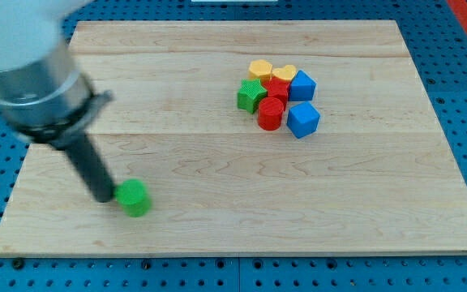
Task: Place the green circle below the blue cube
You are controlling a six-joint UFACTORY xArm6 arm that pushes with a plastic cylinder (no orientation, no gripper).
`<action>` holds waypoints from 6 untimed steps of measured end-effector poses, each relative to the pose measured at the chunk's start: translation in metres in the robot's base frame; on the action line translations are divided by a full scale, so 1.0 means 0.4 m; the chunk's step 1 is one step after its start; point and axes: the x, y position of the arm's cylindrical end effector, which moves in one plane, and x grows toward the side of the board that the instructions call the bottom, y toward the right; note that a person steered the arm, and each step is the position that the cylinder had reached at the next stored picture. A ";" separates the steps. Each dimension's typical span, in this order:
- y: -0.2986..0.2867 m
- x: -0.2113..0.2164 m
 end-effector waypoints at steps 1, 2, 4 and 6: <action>0.199 -0.030; 0.128 0.033; 0.220 0.181; 0.513 0.009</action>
